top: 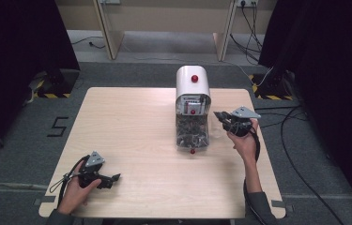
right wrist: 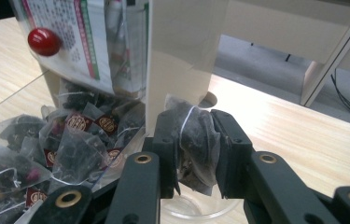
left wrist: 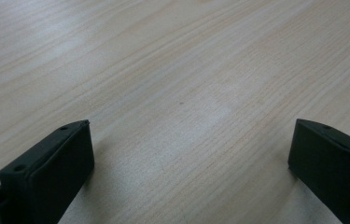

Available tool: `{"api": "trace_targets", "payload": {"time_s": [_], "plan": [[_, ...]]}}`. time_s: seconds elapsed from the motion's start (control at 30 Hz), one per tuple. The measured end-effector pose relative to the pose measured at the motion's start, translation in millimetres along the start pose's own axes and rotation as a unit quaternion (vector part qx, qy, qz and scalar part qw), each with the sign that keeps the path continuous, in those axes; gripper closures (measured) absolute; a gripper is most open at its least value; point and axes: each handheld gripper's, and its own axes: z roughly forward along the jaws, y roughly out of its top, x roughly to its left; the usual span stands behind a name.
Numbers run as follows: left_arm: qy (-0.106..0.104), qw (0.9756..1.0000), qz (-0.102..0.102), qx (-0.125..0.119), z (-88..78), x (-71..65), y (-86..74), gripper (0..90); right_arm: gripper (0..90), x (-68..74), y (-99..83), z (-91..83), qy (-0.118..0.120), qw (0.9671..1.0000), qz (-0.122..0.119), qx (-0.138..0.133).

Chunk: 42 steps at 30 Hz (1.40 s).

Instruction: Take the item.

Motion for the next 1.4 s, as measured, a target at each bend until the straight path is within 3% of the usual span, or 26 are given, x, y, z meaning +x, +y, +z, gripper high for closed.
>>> {"api": "trace_targets", "payload": {"time_s": [0.73,1.4], "plan": [[0.0,1.0,0.0,0.0,0.0,0.0,0.0,0.0,71.7,0.6,-11.1,11.7,-0.002,0.9994,-0.003,0.034],[0.0,1.0,0.0,0.0,0.0,0.0,0.0,0.0,61.3,3.2,-6.2,7.0,0.0,0.9999,-0.005,0.015]]}}
